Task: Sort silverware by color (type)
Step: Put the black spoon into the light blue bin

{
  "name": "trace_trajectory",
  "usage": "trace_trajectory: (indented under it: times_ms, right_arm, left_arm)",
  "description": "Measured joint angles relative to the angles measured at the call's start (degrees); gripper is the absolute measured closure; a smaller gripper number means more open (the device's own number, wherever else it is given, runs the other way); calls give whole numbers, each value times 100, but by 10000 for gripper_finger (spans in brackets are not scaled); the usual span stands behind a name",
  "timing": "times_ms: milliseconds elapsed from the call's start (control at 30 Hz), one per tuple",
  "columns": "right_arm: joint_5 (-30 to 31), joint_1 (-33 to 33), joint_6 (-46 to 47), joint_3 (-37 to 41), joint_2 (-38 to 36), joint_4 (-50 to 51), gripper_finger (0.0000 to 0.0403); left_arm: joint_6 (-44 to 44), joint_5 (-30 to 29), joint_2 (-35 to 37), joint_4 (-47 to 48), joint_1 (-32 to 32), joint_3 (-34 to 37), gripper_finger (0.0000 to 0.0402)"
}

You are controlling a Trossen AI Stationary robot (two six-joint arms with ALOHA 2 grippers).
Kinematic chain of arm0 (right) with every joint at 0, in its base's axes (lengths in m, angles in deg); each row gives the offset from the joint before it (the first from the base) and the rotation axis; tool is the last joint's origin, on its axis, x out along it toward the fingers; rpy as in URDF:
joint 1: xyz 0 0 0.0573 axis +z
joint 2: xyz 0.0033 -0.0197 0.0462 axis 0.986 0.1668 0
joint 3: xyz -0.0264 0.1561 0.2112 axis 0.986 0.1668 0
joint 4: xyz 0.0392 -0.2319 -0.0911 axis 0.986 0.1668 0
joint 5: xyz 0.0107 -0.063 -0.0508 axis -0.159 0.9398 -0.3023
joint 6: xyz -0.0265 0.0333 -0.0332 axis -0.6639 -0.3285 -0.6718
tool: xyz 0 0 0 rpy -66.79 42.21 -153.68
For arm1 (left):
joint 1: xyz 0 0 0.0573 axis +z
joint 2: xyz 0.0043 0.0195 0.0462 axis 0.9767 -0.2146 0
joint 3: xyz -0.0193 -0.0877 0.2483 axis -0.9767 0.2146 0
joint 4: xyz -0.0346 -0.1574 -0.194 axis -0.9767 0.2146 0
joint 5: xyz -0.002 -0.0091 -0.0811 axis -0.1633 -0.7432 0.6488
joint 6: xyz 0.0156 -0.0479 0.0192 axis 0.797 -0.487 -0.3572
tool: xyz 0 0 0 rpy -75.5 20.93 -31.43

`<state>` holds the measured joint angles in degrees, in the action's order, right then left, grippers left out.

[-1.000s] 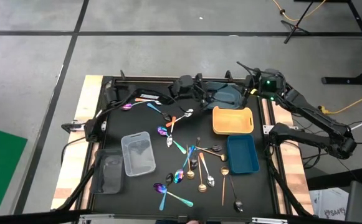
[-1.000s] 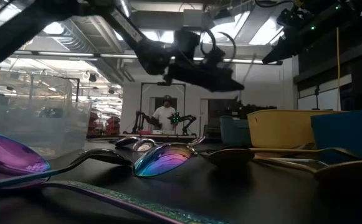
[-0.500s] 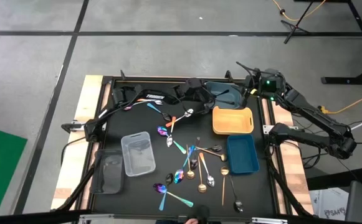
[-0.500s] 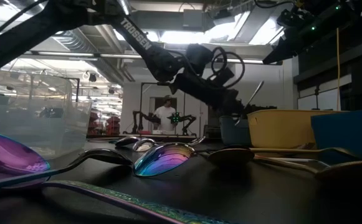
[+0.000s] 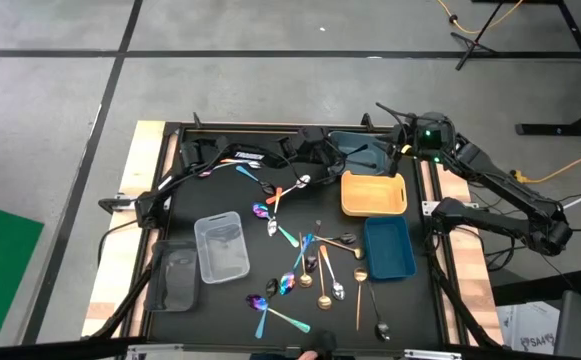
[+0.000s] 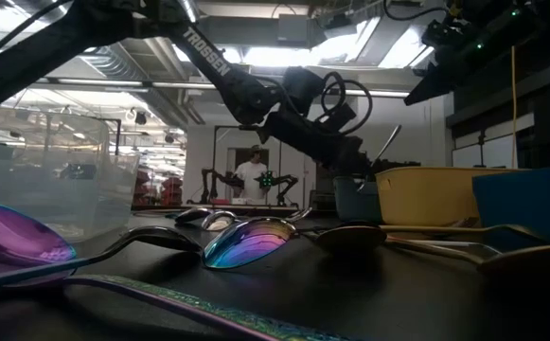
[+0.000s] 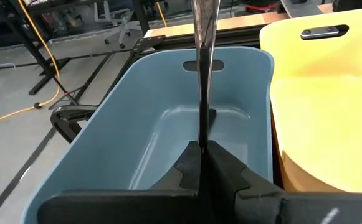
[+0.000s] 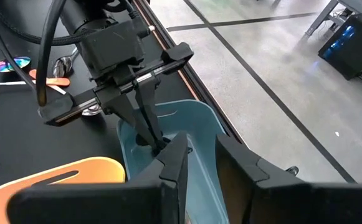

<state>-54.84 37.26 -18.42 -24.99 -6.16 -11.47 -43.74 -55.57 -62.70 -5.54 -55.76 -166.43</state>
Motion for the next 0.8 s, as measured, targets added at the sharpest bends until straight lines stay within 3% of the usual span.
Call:
trace_trajectory:
  times_ms: [400, 800]
  right_arm:
    - [0, 0, 0, 0, 0, 0, 331]
    - [-3, 2, 9, 0, 0, -1, 331]
  left_arm:
    - [-126, -217, 0, 0, -26, 2, 336]
    - [-117, -273, 0, -7, -26, 7, 327]
